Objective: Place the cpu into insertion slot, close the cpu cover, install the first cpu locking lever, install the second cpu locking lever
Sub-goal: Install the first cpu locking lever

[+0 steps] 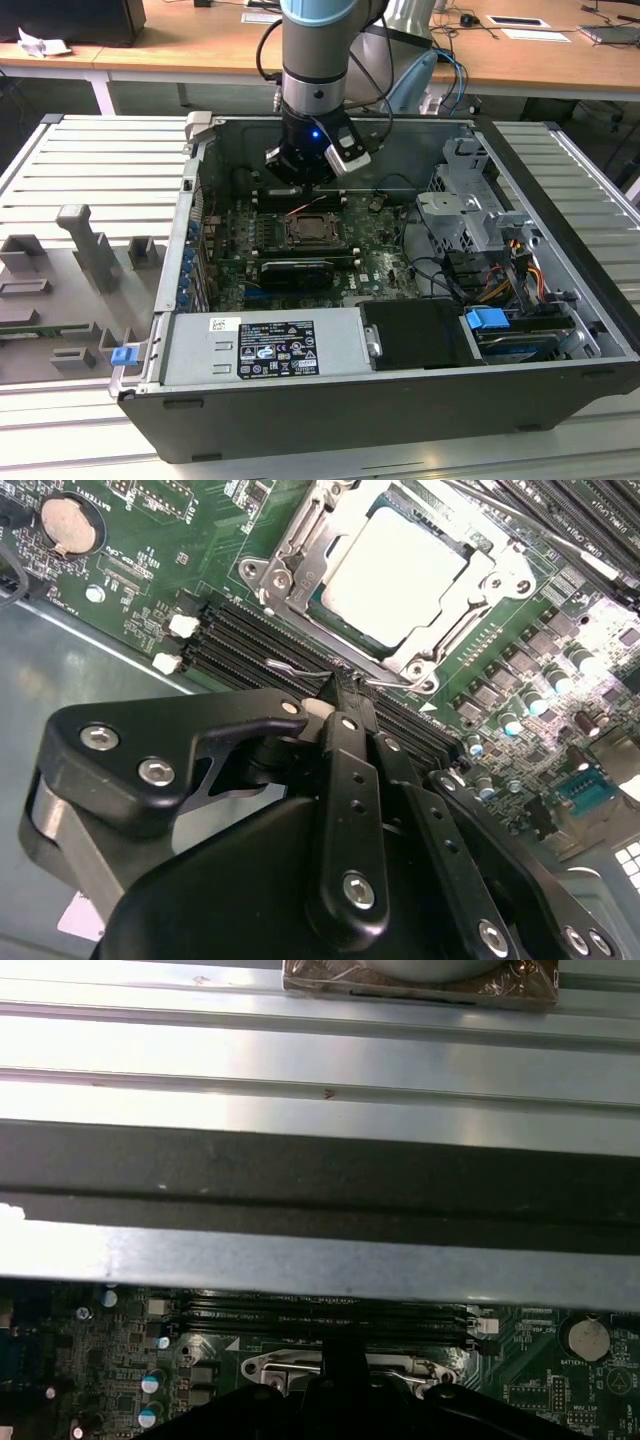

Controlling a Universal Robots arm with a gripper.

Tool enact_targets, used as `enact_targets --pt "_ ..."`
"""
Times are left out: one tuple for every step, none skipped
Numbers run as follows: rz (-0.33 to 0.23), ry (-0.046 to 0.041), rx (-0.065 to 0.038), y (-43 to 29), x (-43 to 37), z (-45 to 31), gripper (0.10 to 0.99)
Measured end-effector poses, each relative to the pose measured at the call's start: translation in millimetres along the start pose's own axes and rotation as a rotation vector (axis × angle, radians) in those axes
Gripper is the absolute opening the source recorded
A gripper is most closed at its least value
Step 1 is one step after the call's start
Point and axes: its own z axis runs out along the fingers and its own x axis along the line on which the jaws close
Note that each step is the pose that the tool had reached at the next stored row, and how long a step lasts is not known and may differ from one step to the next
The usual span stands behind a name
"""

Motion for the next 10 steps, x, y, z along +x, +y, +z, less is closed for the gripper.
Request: enact_targets --pt "0.000 0.0000 0.000 0.0 -0.6 0.2 0.106" --pt "0.000 0.0001 0.000 0.3 -1.7 0.5 0.106" --pt "0.000 0.0002 0.000 0.9 -3.0 0.9 0.106" --pt "0.000 0.0001 0.000 1.2 -3.8 1.2 0.106" --pt "0.000 0.0001 0.000 1.7 -4.4 1.4 0.106" --pt "0.000 0.0000 0.000 1.8 -4.6 1.6 0.106" --pt "0.000 0.0002 0.000 1.7 -4.7 1.7 0.106" --pt "0.000 0.0002 0.000 1.7 -4.9 1.8 0.106" --pt "0.000 0.0001 0.000 1.7 -5.1 2.1 0.106" --pt "0.000 0.0002 0.000 1.7 -5.5 2.2 0.106"
